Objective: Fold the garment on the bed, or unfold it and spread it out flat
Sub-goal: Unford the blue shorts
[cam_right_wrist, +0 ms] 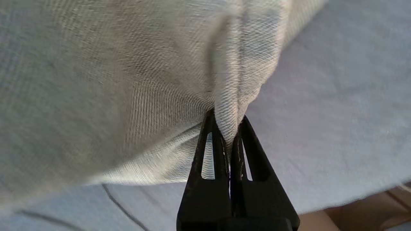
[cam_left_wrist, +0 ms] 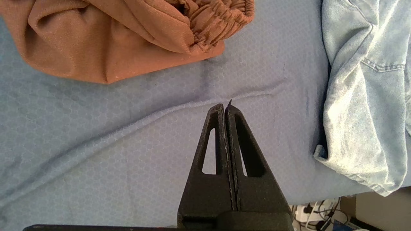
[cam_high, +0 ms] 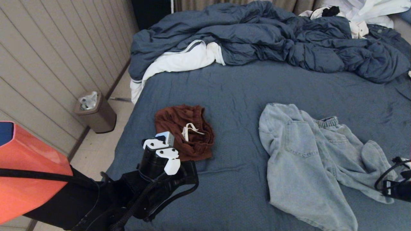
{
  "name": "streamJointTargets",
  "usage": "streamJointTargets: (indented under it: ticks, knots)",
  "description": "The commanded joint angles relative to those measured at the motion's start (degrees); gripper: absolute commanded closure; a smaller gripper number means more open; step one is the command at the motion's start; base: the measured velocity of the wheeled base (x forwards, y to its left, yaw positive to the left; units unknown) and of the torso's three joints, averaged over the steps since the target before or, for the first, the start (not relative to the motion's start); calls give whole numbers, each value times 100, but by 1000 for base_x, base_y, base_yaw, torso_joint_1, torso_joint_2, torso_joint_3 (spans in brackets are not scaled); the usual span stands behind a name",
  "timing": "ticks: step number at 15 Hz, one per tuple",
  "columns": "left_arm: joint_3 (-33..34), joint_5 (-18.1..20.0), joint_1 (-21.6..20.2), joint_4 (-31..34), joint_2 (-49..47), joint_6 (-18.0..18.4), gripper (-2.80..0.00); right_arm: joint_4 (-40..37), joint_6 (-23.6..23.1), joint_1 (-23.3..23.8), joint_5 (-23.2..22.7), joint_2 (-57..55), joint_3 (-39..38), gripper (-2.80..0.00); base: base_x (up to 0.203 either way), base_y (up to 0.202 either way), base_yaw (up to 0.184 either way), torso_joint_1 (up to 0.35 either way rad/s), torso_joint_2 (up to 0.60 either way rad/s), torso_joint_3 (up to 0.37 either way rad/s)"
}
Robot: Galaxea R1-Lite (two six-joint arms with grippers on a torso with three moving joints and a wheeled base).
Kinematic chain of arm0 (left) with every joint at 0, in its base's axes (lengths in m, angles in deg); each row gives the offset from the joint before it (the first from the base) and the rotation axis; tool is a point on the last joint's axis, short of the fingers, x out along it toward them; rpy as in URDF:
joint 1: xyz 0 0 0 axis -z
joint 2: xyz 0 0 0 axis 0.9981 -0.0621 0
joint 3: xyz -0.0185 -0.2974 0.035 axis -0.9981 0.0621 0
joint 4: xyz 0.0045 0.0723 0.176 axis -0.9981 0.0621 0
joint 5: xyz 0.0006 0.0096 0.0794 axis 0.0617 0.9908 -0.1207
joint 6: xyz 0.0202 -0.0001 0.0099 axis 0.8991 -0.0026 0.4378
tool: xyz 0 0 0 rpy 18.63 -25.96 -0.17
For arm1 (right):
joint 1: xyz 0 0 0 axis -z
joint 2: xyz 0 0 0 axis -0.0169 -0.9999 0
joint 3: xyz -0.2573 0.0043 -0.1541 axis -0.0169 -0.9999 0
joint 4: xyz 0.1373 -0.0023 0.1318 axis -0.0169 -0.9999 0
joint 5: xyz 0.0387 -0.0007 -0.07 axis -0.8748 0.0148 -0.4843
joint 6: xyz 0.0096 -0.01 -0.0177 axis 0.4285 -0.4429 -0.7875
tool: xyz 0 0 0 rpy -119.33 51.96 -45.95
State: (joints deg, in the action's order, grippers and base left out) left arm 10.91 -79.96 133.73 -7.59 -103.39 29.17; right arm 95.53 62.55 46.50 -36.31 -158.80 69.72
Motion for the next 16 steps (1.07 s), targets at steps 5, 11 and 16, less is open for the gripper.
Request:
streamJointTargets:
  ticks: [5,11,16]
  knots:
    - [8,-14,0,-28,49,-23,0,59,-117,755,-249,563,-977,0,0,0,0,0,0,0]
    - [17,-22,0,-28,85,-23,0,1122,-193,773,-288,611,-2311,0,0,0,0,0,0,0]
    - [17,-22,0,-28,93,-23,0,3030,-296,776,-279,242,-3494,0,0,0,0,0,0,0]
